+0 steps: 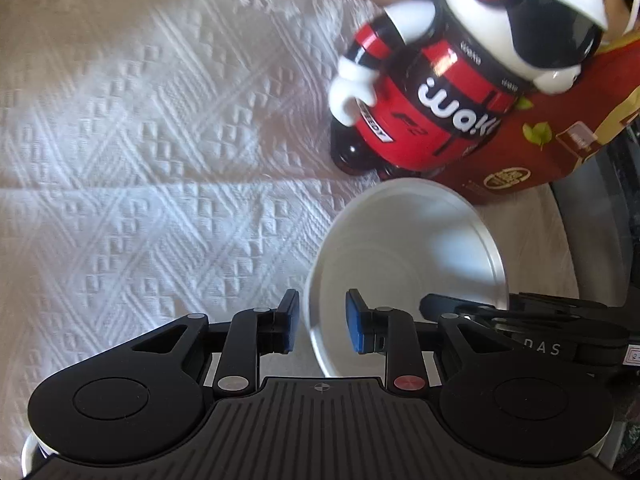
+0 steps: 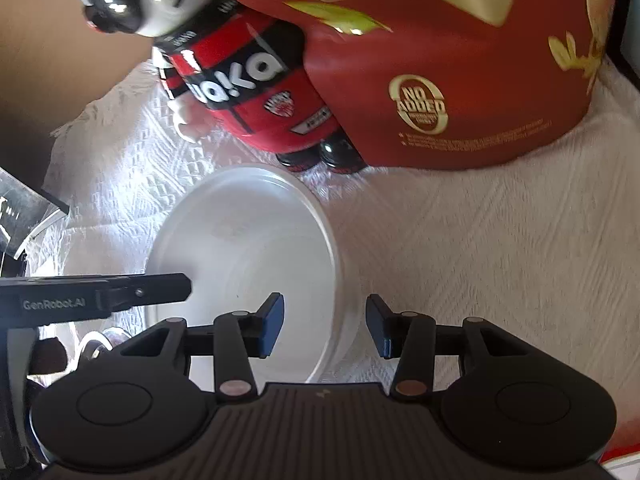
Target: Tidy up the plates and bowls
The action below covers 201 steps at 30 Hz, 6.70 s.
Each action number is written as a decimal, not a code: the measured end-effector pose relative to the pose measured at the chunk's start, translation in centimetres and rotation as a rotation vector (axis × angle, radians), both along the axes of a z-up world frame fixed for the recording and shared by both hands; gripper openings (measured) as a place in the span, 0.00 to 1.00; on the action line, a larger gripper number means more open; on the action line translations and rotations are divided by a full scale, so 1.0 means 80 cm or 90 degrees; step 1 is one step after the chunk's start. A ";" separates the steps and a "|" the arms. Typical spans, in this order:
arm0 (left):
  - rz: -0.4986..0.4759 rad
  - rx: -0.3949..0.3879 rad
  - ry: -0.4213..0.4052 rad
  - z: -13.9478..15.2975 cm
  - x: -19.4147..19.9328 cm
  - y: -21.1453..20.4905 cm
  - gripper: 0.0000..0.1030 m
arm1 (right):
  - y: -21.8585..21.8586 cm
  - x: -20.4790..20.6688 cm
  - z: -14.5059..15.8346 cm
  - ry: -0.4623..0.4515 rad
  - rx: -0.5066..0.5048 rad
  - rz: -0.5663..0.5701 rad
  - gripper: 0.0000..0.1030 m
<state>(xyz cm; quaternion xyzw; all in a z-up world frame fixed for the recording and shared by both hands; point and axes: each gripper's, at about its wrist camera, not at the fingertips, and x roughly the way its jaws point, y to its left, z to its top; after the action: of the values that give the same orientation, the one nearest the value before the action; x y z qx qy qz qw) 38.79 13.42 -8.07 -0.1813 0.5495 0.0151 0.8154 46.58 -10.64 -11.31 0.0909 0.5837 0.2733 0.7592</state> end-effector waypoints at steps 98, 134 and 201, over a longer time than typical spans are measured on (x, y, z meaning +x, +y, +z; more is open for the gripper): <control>0.294 0.007 -0.045 0.002 -0.338 0.148 0.28 | 0.280 -0.131 0.049 -0.082 -0.240 0.418 0.62; 0.360 -0.133 0.012 -0.046 -0.338 0.216 0.30 | 0.339 -0.191 -0.010 0.035 -0.235 0.364 0.76; 0.111 -0.123 0.027 -0.014 -0.188 -0.026 0.38 | -0.031 -0.159 -0.010 0.052 0.082 0.106 0.62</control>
<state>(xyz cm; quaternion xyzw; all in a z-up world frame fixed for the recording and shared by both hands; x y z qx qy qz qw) 23.76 11.30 -9.19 -0.3058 0.5477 0.0370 0.7779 33.87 -13.09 -12.07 0.1015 0.6006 0.3687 0.7021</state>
